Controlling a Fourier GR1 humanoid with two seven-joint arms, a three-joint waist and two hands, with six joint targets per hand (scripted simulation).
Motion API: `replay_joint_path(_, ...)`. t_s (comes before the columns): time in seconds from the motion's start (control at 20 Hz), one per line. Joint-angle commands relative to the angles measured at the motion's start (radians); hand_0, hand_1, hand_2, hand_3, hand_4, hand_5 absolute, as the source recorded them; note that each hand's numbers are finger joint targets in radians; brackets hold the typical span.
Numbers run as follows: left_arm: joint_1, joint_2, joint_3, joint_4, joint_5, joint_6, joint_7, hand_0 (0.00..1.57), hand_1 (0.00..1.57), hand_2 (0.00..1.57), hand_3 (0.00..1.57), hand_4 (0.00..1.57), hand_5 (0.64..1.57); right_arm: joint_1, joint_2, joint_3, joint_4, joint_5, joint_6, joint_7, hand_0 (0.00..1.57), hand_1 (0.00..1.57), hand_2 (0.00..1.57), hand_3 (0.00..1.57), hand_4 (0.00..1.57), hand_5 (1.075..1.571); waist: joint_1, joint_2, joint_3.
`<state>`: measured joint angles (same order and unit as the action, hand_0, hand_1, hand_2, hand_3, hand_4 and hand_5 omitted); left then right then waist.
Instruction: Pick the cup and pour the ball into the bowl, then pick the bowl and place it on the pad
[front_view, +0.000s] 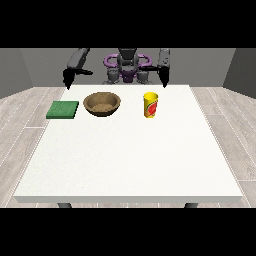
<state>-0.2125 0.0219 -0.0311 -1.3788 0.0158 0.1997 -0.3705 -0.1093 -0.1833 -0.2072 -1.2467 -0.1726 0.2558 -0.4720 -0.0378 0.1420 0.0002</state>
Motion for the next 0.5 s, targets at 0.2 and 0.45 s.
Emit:
replay_joint_path(0.2,-0.195,0.065,0.149,0.217,0.043,-0.022,-0.140,0.00,0.00,0.00,0.00,0.00,1.465,-0.096,-0.010,-0.010,0.131,0.015,0.044,-0.155,0.00,0.00,0.00,0.00,0.00,1.548,-0.034,0.149,-0.0002)
replay_joint_path(0.45,-0.263,0.052,0.185,0.371,0.049,-0.008,-0.242,0.00,0.00,0.00,0.00,0.00,1.416,-0.180,-0.021,-0.026,0.182,0.009,0.029,-0.160,0.00,0.00,0.00,0.00,0.00,1.550,-0.047,0.185,-0.0004)
